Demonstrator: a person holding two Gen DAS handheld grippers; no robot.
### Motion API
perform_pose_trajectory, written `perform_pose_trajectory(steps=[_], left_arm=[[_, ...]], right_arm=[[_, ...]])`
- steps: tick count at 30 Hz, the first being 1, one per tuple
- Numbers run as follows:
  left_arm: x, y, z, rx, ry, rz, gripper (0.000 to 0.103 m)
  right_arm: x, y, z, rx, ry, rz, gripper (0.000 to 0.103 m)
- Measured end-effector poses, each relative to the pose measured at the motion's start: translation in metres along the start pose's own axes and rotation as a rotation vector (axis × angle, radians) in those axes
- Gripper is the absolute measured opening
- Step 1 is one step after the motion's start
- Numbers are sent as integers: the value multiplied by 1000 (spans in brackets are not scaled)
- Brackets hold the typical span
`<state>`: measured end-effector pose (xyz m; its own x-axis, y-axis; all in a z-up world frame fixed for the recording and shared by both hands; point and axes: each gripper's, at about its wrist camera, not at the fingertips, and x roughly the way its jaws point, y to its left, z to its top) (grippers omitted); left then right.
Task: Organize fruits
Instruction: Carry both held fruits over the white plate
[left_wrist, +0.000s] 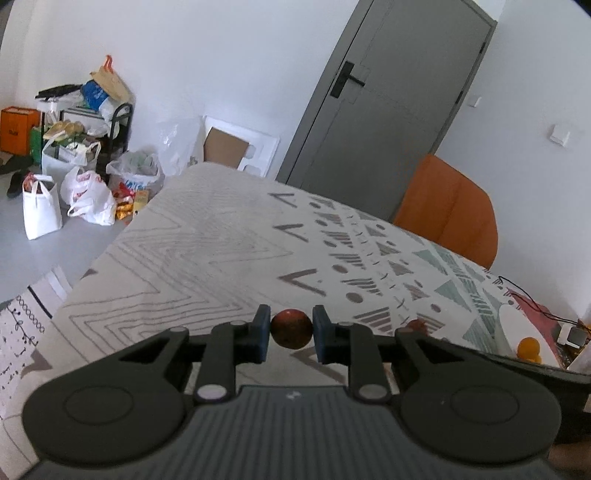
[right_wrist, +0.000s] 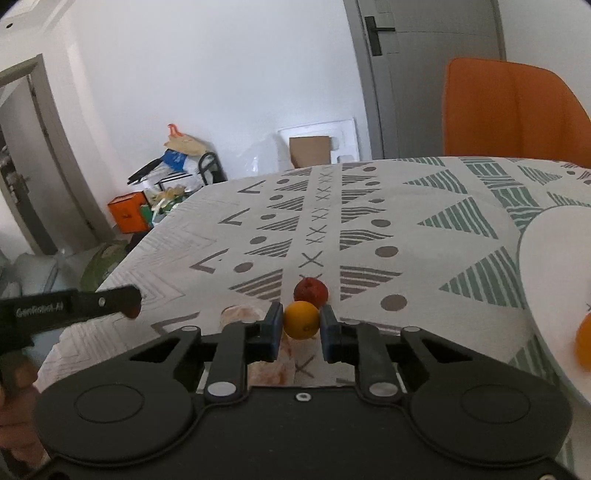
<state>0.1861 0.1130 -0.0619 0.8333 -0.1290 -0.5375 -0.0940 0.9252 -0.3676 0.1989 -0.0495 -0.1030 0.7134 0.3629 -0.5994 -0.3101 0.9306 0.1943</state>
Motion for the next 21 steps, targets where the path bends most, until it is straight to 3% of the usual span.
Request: perform_pose_trajectory(steps=[21], left_arm=[[-22, -71, 2, 111, -52, -48, 22]], right_arm=[[-66, -45, -4, 51, -123, -2, 19]])
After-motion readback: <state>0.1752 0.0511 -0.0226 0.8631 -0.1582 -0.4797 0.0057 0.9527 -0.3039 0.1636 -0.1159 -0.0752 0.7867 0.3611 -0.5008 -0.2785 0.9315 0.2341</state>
